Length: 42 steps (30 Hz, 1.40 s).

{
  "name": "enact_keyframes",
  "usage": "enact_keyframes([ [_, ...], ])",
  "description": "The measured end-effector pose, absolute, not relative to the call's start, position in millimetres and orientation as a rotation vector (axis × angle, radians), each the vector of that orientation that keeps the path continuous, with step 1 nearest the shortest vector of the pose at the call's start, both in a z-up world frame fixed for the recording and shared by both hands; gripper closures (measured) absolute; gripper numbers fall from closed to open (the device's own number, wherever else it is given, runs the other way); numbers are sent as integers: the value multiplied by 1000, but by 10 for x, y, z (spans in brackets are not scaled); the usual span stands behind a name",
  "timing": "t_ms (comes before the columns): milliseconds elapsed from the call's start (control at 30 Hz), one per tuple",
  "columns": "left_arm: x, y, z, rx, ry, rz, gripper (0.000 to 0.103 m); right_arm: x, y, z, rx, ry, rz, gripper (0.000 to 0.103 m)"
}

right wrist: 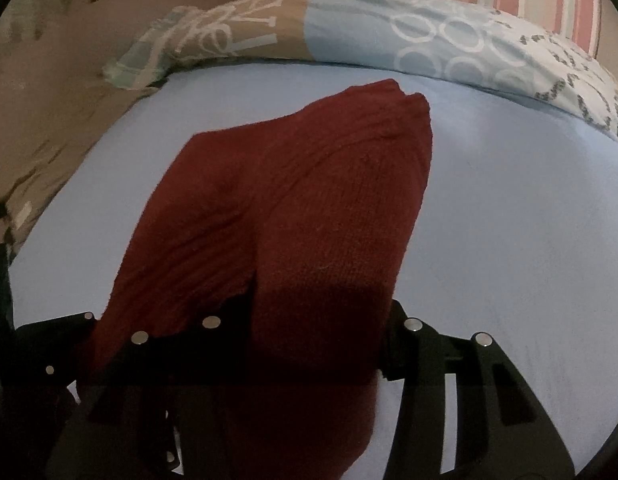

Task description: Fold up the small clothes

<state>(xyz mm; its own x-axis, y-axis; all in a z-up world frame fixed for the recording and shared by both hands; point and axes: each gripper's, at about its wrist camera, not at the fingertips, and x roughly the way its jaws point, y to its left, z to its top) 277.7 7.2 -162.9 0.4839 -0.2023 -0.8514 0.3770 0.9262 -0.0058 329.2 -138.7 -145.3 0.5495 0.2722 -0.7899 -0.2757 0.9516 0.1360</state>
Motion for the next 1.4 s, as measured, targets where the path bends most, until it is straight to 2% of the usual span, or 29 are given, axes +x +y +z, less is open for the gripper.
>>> enact_keyframes([
  [200, 2042, -167, -1382, 208, 996, -385, 61, 2491, -1760, -1258, 54, 893, 324, 56],
  [333, 1718, -456, -1428, 234, 996, -399, 62, 2164, -2093, -1340, 55, 926, 287, 56],
  [600, 1617, -875, -1844, 315, 963, -323, 61, 2005, -2510, -1846, 78, 988, 248, 53],
  [867, 1583, -937, -1907, 347, 942, -279, 57, 2033, -2505, -1918, 69, 971, 240, 49],
  [967, 1541, -916, -1907, 344, 932, -257, 45, 2054, -2505, -1918, 76, 970, 244, 46],
  [1033, 1517, -874, -1881, 336, 925, -243, 24, 2044, -2521, -1905, 84, 968, 245, 42],
  [1100, 1550, -792, -1843, 297, 938, -265, 22, 2027, -2555, -1854, 113, 965, 243, 29],
  [1133, 1540, -767, -1820, 285, 941, -269, 21, 2011, -2576, -1806, 128, 961, 242, 27],
  [1200, 1505, -734, -1742, 285, 939, -270, 20, 1933, -2604, -1676, 151, 934, 254, 7],
  [1267, 1455, -717, -1650, 298, 928, -280, 19, 1773, -2633, -1467, 145, 866, 247, 3],
  [1333, 1362, -673, -1525, 307, 900, -286, 12, 1609, -2664, -1271, 143, 817, 240, 3],
  [1400, 1306, -595, -1403, 296, 884, -289, 11, 1456, -2706, -1120, 146, 777, 210, 3],
])
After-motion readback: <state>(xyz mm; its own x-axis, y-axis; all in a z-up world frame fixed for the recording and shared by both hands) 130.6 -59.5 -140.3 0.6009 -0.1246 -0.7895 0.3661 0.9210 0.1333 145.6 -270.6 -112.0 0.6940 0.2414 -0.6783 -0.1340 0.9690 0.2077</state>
